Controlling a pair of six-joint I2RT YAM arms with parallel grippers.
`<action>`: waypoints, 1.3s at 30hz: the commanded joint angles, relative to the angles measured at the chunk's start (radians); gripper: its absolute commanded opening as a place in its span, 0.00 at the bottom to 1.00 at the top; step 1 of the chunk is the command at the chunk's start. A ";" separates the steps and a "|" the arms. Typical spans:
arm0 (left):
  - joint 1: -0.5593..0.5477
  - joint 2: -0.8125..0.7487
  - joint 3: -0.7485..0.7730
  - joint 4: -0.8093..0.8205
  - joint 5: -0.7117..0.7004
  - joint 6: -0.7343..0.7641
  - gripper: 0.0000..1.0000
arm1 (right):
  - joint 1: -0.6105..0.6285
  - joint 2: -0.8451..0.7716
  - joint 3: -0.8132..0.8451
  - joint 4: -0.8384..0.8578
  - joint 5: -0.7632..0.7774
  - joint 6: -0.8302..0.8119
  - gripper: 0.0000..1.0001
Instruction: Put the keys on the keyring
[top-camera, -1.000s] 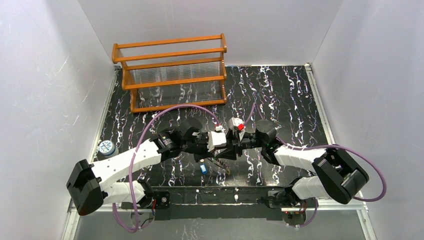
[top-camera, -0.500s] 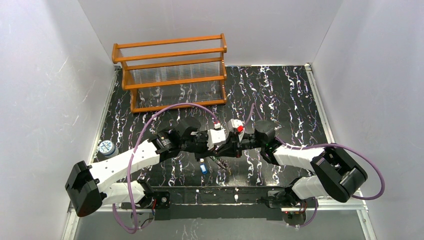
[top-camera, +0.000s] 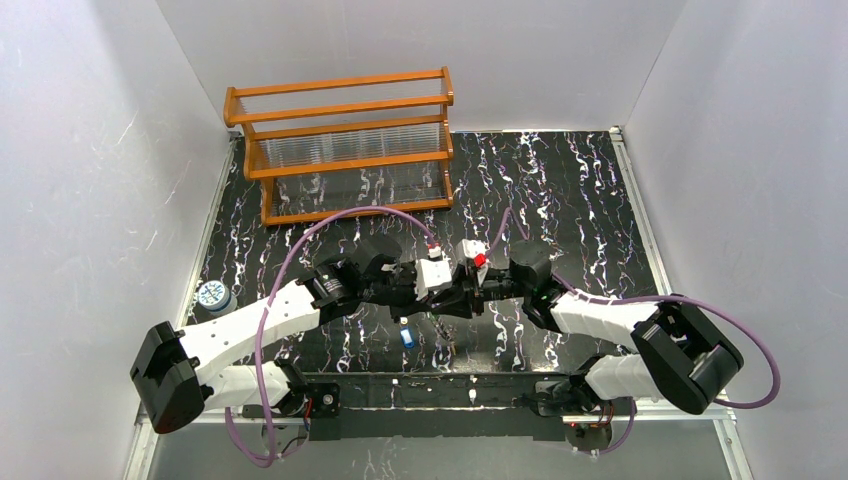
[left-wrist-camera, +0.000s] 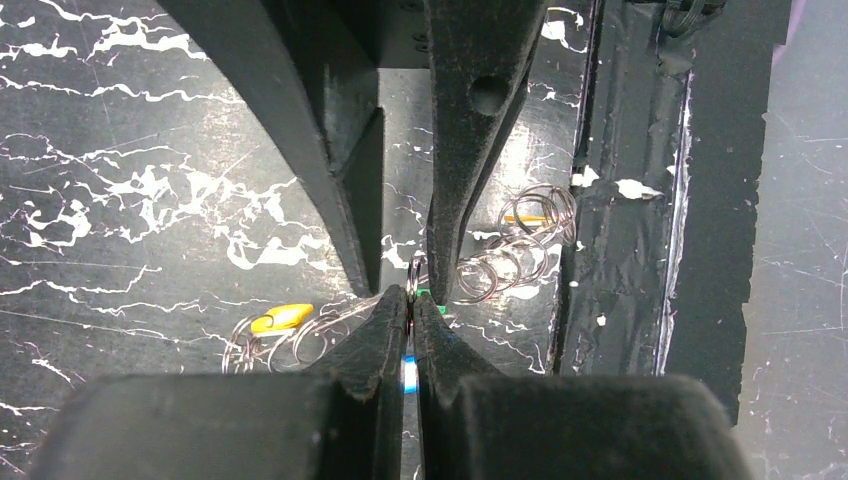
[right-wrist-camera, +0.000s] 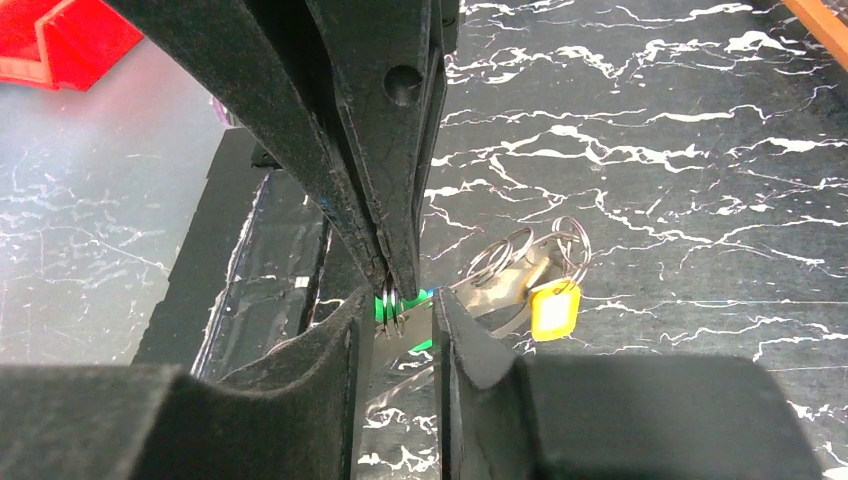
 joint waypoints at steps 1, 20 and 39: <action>-0.004 -0.034 -0.006 0.019 0.029 -0.002 0.00 | -0.001 -0.012 0.032 -0.029 0.032 -0.028 0.31; -0.004 -0.046 -0.019 0.023 0.004 -0.007 0.03 | -0.001 -0.034 0.038 -0.044 0.031 -0.057 0.01; -0.004 -0.440 -0.461 0.607 -0.286 -0.304 0.49 | -0.094 0.004 -0.045 0.319 -0.086 0.200 0.01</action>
